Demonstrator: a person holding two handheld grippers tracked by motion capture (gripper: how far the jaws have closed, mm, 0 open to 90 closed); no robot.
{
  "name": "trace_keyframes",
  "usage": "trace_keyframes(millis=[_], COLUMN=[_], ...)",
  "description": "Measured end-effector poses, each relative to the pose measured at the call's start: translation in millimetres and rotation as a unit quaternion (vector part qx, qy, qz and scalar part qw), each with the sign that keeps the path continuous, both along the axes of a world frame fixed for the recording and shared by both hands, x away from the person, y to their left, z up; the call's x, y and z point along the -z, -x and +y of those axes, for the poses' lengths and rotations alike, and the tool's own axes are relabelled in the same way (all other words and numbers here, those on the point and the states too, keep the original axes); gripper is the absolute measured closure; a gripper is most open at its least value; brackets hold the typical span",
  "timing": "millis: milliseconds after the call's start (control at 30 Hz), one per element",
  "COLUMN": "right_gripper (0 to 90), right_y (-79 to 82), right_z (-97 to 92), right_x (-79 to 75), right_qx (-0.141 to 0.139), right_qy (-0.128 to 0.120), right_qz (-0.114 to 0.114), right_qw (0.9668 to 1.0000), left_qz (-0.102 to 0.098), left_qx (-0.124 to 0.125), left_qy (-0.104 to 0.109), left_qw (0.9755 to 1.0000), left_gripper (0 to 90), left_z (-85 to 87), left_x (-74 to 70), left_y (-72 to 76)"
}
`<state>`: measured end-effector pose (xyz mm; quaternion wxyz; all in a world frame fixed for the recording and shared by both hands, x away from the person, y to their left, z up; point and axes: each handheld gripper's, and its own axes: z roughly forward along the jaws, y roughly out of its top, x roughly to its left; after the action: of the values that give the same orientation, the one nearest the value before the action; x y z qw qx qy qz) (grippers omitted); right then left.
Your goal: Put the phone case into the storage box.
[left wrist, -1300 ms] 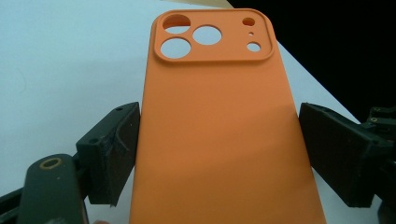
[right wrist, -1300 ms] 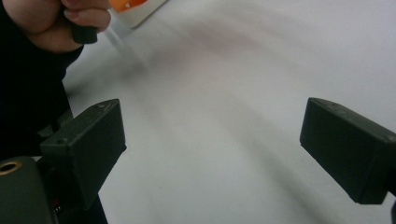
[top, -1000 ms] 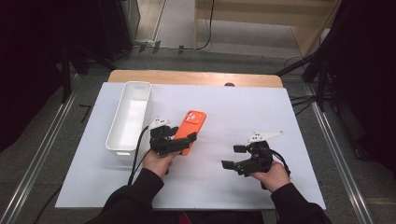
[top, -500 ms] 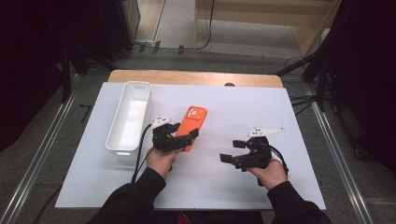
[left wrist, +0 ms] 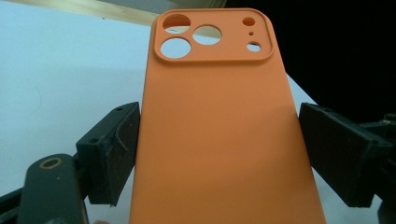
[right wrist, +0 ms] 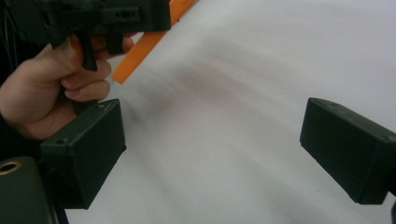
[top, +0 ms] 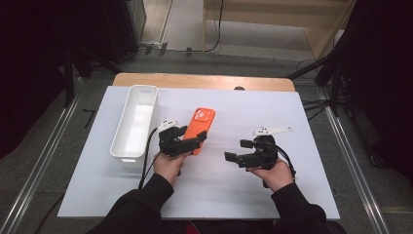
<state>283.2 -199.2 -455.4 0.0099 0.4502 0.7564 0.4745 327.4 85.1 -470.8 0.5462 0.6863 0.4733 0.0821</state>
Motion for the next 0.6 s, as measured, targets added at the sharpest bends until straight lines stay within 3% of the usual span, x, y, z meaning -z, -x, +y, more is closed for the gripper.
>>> trace_keyframes(millis=[167,367,600], right_gripper=[5.8,5.8,5.8], right_y=[-7.8,-15.1,-23.9], right_z=[0.3,-0.5,2.0], right_x=[-1.9,-4.6,-8.0], right_qx=[0.009,0.023,0.030], right_qy=[-0.015,-0.023,-0.021], right_qz=[0.012,0.011,0.014], right_qw=[0.9998,0.9994,0.9992], left_qz=[0.002,0.004,0.004], left_qx=[0.007,0.007,0.007], left_qy=[0.000,0.002,0.001], left_qw=[1.0000,1.0000,1.0000], left_gripper=[15.9,15.9,15.9], left_z=[-3.1,-7.0,-10.9], left_x=[1.1,3.3,5.2], left_y=[-0.5,-0.9,-1.7])
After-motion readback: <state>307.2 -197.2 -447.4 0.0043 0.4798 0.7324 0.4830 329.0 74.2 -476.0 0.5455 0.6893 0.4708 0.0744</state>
